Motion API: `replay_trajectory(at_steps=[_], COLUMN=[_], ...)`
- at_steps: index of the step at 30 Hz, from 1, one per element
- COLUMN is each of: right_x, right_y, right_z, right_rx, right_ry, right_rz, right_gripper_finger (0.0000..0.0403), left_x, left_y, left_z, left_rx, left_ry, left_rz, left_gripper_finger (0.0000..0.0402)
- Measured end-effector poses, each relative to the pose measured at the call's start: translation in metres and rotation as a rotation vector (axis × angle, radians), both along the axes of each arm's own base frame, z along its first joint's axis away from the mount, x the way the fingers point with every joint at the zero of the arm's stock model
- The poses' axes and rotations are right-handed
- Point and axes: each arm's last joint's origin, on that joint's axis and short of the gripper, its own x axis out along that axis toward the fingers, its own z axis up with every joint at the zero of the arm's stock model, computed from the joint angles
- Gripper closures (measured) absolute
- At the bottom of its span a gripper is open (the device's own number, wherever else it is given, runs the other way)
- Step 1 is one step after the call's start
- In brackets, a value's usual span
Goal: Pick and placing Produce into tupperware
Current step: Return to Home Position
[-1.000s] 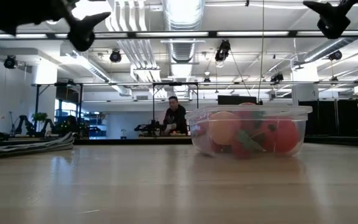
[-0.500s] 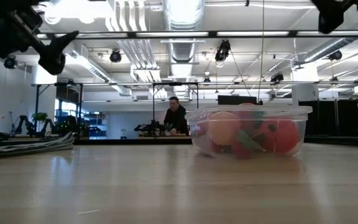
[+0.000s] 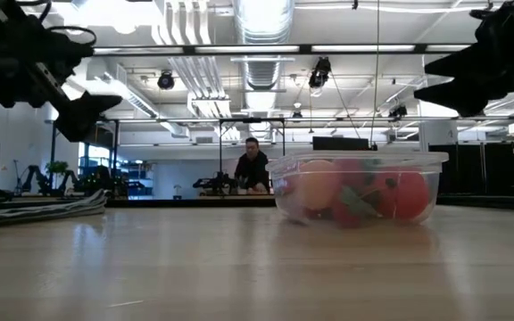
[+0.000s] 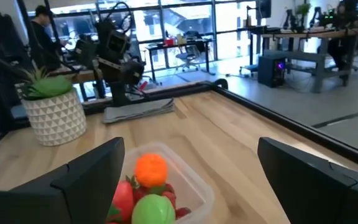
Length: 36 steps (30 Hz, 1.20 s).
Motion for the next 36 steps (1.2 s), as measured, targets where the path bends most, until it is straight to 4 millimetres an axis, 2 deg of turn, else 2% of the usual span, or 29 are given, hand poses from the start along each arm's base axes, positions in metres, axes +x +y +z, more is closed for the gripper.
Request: replay_trajectory(at_steps=[17,36], right_x=[0.003,0.003], right_y=[0.001,0.001], right_z=[0.002,0.002], right_rx=[-0.01,-0.01], right_ry=[0.033,0.033], right_rz=[0.004,0.005], right_gripper_finger=[0.0042,0.0042], left_x=[0.007,0.009], left_y=[0.0,0.0], left_z=[-0.011,-0.015], left_rx=[-0.003,-0.004], left_ry=[0.112,0.156], left_rz=[0.0,-0.001], left_gripper_finger=[0.0072,0.0072])
